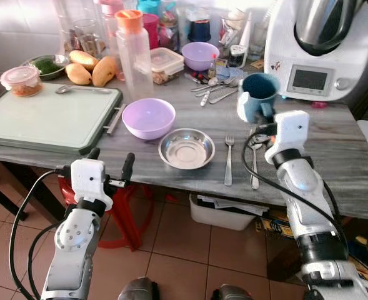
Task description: Setting the table
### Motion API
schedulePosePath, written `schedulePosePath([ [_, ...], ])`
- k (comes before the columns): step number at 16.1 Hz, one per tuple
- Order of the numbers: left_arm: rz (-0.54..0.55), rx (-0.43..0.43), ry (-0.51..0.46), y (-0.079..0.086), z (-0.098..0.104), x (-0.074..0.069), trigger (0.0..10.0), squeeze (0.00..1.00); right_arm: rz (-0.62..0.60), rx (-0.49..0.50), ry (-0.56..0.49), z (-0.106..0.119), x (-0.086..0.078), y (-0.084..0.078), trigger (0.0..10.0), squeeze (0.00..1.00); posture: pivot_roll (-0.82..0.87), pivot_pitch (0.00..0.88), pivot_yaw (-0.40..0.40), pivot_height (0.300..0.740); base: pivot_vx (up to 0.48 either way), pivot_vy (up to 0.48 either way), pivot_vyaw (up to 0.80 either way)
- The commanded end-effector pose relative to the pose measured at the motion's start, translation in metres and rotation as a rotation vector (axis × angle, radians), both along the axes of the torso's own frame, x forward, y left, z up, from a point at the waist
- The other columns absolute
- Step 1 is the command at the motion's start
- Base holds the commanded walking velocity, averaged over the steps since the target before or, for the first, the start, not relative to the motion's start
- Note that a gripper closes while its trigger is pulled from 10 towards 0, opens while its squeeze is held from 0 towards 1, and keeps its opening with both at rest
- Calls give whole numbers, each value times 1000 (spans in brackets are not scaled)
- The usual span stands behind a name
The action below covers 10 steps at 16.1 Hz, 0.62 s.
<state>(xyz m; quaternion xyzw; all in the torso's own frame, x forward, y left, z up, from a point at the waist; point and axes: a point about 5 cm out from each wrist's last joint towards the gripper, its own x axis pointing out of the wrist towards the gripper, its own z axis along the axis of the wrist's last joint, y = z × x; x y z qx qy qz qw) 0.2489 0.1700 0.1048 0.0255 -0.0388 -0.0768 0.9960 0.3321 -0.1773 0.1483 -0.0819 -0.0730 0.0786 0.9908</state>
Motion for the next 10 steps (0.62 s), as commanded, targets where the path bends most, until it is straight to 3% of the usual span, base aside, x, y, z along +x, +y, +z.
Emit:
schedulePosePath([
  [1, -13, 4, -20, -2, 8, 0, 10000, 0, 47, -2, -32, 9, 6, 7, 10000, 0, 36, 34, 29, 719, 0, 0, 0],
  [10, -17, 49, 27, 12, 15, -24, 10000, 0, 179, 37, -9, 14, 26, 21, 10000, 0, 119, 150, 64, 719, 0, 0, 0],
])
